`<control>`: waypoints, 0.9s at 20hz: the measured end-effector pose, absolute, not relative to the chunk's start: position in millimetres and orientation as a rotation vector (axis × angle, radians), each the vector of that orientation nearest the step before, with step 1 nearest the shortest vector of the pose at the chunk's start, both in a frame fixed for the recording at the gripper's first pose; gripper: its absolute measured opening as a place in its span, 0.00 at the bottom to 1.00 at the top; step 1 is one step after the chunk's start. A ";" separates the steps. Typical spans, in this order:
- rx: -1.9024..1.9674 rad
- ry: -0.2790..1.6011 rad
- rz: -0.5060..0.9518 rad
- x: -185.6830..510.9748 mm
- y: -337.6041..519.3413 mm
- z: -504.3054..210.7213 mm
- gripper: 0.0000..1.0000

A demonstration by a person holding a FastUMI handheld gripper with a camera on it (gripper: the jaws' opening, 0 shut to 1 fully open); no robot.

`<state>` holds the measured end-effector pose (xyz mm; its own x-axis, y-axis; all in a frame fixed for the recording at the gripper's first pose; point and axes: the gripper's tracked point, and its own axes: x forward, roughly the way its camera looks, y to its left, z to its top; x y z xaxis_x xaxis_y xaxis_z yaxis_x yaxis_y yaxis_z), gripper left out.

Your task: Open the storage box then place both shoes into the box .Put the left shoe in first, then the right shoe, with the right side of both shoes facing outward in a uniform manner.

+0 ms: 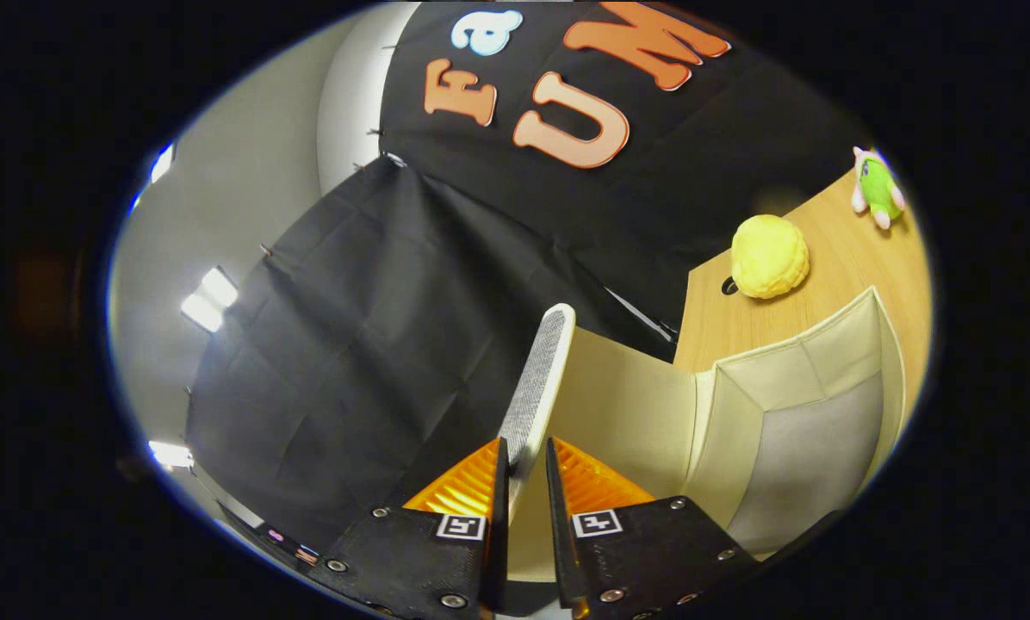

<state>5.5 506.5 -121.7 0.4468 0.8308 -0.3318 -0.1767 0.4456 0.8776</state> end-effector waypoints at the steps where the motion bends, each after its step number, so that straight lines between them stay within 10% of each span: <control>1: 0.869 0.905 0.758 -3.0 509.0 -125.0 0.30; 11: 0.551 0.737 0.636 10.4 397.8 -138.1 0.89; 18: 0.293 0.784 0.384 2.9 253.6 -193.1 0.96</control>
<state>2.9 253.6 -193.1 0.6448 0.4389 -0.6257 -0.2247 0.8914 0.3936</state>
